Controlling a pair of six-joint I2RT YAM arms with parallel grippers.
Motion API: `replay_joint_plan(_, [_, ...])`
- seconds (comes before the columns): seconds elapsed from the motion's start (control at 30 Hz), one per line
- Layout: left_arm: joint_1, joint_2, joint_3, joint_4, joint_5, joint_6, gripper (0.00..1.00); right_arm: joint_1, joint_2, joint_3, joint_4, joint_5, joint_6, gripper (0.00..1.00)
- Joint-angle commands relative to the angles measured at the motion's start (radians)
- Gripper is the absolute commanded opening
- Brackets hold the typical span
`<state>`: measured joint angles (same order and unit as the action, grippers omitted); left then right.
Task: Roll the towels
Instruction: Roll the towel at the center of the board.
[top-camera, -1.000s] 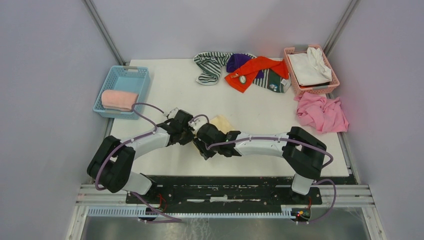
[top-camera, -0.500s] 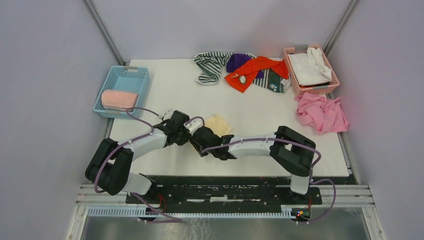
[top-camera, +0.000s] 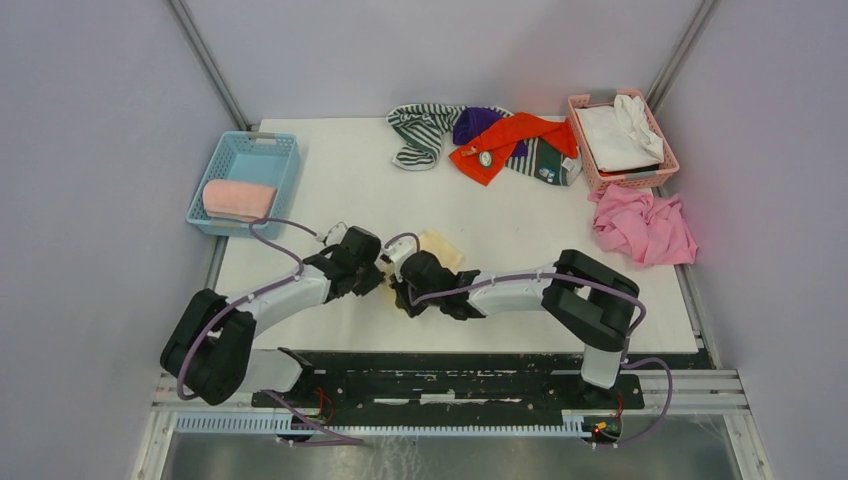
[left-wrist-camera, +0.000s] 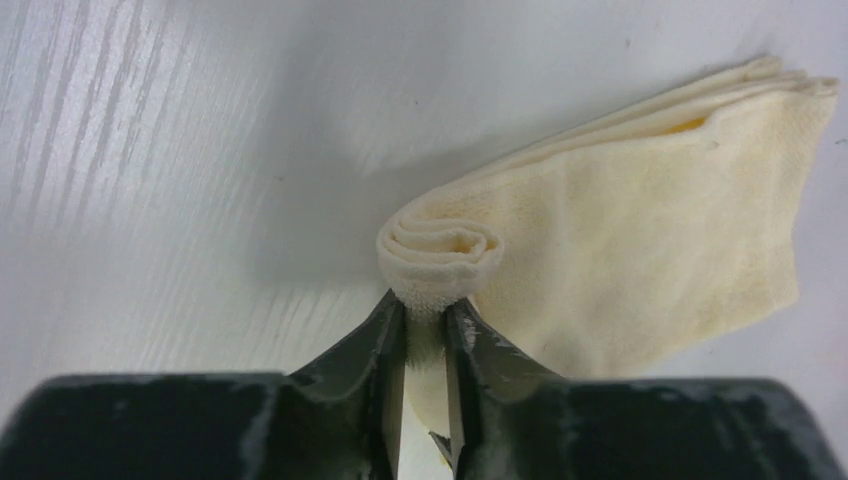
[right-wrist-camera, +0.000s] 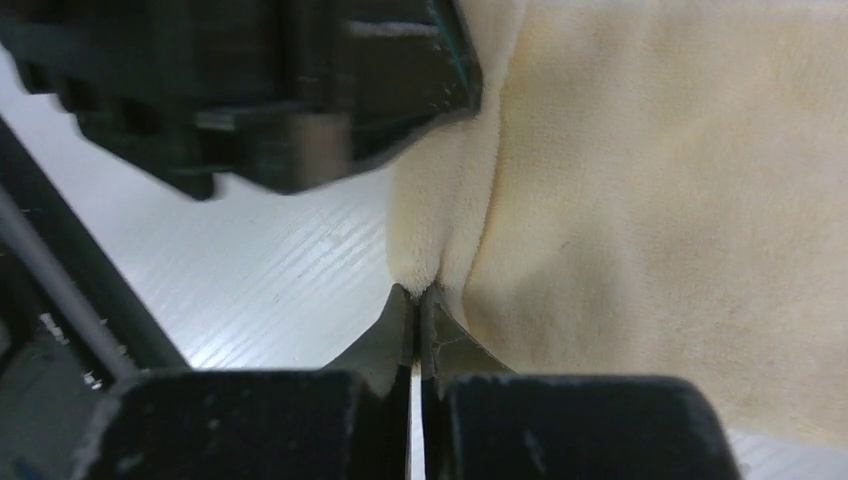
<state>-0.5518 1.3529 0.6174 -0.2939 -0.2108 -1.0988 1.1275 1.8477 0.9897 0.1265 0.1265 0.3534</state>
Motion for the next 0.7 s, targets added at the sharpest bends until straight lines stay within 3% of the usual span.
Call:
replay_joint_plan(0.0, [-0.010, -0.110, -0.013, -0.020, -0.047, -0.028, 0.33, -0.127, -0.027, -0.075, 0.050, -0.333, 0.153, 0.00])
replay_joint_plan(0.23, [0.025, -0.263, -0.062, -0.053, -0.052, -0.026, 0.60, -0.305, 0.037, -0.131, 0.288, -0.667, 0.419, 0.00])
replay_joint_plan(0.37, [0.052, -0.334, -0.112, -0.019, 0.005, -0.027, 0.68, -0.376, 0.112, -0.160, 0.463, -0.797, 0.599, 0.00])
replay_joint_plan(0.47, [0.075, -0.375, -0.161, 0.050, 0.066, -0.028, 0.72, -0.427, 0.187, -0.199, 0.689, -0.872, 0.798, 0.00])
replay_joint_plan(0.67, [0.130, -0.368, -0.223, 0.197, 0.209, -0.021, 0.77, -0.506, 0.351, -0.252, 1.054, -0.931, 1.143, 0.01])
